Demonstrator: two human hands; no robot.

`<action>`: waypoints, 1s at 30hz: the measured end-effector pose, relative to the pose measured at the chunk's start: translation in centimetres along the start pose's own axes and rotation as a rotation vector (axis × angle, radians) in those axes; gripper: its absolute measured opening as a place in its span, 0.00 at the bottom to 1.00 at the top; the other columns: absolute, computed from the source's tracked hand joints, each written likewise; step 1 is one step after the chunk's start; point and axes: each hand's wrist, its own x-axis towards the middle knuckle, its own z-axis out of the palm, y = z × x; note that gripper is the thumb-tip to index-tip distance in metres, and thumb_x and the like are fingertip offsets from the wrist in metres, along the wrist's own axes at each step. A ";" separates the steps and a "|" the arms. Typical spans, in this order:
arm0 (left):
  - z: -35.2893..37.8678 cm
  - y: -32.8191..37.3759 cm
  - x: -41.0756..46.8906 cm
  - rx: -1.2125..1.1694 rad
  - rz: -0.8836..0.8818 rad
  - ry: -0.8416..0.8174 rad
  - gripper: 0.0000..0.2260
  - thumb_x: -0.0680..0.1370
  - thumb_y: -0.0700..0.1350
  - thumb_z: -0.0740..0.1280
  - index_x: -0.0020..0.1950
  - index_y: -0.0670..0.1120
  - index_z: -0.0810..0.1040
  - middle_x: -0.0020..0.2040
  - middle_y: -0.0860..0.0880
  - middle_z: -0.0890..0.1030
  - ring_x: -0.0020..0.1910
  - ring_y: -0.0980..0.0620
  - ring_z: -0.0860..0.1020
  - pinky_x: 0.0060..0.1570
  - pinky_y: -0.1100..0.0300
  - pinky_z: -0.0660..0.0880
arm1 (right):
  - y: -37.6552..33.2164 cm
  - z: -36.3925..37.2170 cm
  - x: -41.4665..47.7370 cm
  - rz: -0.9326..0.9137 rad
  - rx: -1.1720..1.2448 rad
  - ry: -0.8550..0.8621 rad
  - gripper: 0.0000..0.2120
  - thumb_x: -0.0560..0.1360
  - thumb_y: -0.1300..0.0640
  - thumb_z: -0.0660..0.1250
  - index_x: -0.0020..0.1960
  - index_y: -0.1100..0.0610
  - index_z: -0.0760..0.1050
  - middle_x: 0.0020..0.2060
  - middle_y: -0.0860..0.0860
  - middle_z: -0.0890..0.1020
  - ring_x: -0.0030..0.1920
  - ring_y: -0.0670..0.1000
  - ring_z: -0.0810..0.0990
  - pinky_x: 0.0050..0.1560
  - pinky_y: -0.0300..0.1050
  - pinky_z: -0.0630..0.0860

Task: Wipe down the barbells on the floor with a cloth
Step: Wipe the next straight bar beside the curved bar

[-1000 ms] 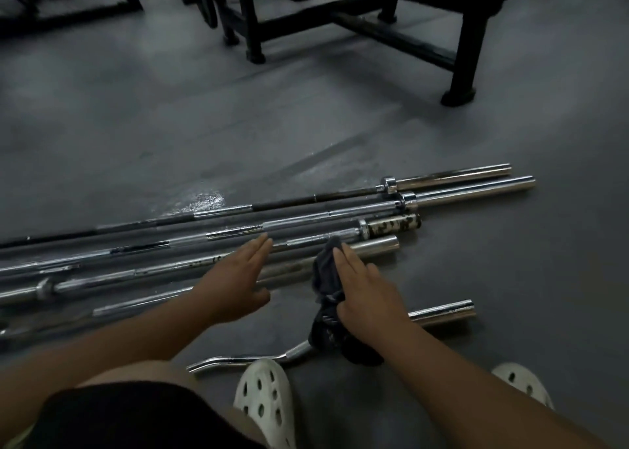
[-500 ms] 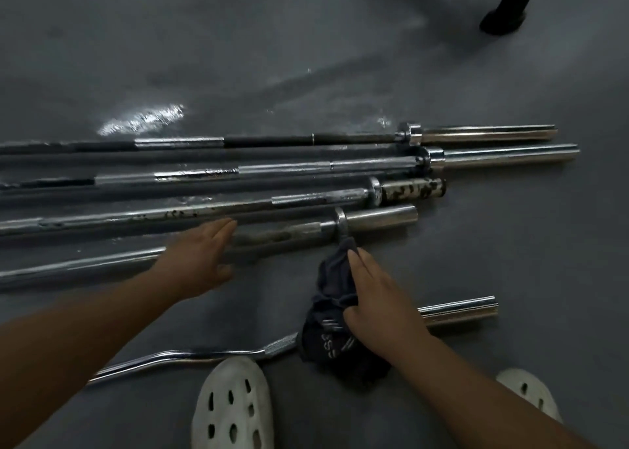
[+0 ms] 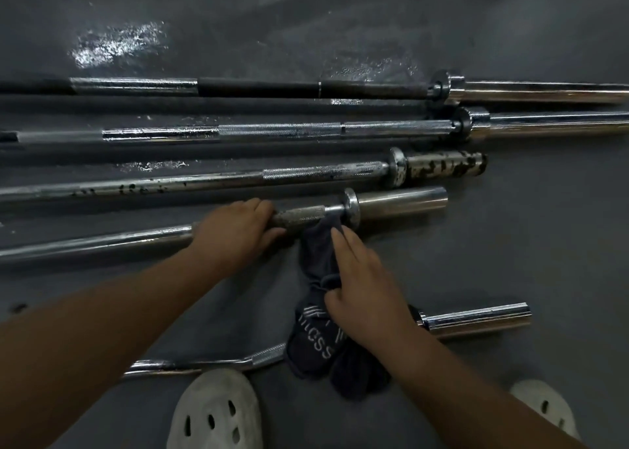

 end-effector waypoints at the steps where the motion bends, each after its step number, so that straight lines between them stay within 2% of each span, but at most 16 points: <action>1: 0.0 0.0 0.1 -0.018 -0.006 0.002 0.18 0.78 0.61 0.61 0.53 0.47 0.75 0.49 0.46 0.80 0.47 0.41 0.80 0.40 0.52 0.73 | 0.0 0.1 0.0 0.003 0.003 -0.005 0.41 0.75 0.53 0.62 0.81 0.51 0.43 0.80 0.45 0.45 0.73 0.52 0.59 0.69 0.50 0.67; 6: 0.4 0.8 -0.8 -0.134 -0.001 -0.018 0.16 0.80 0.60 0.61 0.56 0.49 0.73 0.55 0.47 0.80 0.54 0.43 0.78 0.46 0.52 0.71 | -0.2 0.3 -0.4 -0.008 0.021 -0.005 0.42 0.74 0.54 0.62 0.81 0.50 0.42 0.79 0.44 0.45 0.72 0.51 0.59 0.68 0.48 0.67; 9: 0.8 2.2 -1.4 -0.149 0.004 -0.037 0.16 0.80 0.60 0.61 0.57 0.49 0.73 0.56 0.47 0.80 0.54 0.43 0.78 0.46 0.53 0.70 | -0.2 0.3 -1.4 -0.017 0.032 0.006 0.42 0.74 0.55 0.62 0.81 0.49 0.43 0.79 0.44 0.45 0.73 0.50 0.57 0.70 0.47 0.65; 15: 1.0 6.7 -0.2 -0.153 0.023 -0.008 0.15 0.81 0.60 0.61 0.57 0.49 0.72 0.56 0.48 0.79 0.54 0.45 0.77 0.42 0.55 0.63 | 0.2 -0.4 -4.1 0.004 0.043 -0.005 0.40 0.75 0.55 0.61 0.81 0.50 0.44 0.80 0.45 0.47 0.74 0.51 0.56 0.72 0.47 0.63; 19: 1.5 8.1 0.6 -0.151 0.012 -0.009 0.16 0.80 0.60 0.61 0.58 0.49 0.73 0.56 0.48 0.80 0.55 0.44 0.78 0.43 0.55 0.64 | 1.8 -1.1 -4.2 0.123 0.117 0.040 0.41 0.75 0.54 0.62 0.81 0.52 0.44 0.80 0.47 0.47 0.75 0.53 0.54 0.73 0.49 0.62; 23: 1.7 7.9 0.6 -0.132 0.008 0.021 0.16 0.80 0.59 0.62 0.59 0.49 0.74 0.55 0.47 0.80 0.53 0.43 0.78 0.43 0.54 0.66 | 2.9 -1.0 -1.5 0.210 0.110 0.184 0.40 0.75 0.57 0.64 0.81 0.56 0.46 0.80 0.49 0.44 0.77 0.55 0.50 0.72 0.49 0.62; 26: 2.5 7.9 0.0 -0.045 0.076 0.123 0.14 0.79 0.55 0.63 0.57 0.48 0.76 0.50 0.46 0.80 0.48 0.42 0.78 0.43 0.51 0.73 | 1.8 1.4 -0.7 0.172 0.027 0.216 0.39 0.74 0.59 0.65 0.80 0.58 0.50 0.80 0.54 0.48 0.78 0.59 0.50 0.72 0.54 0.65; 30: 3.7 7.5 -0.8 0.092 0.108 0.146 0.16 0.75 0.52 0.69 0.59 0.46 0.75 0.48 0.44 0.79 0.44 0.41 0.77 0.43 0.49 0.75 | 1.7 2.6 -1.3 0.087 -0.111 0.129 0.39 0.75 0.57 0.65 0.80 0.58 0.49 0.80 0.54 0.50 0.77 0.60 0.55 0.64 0.55 0.71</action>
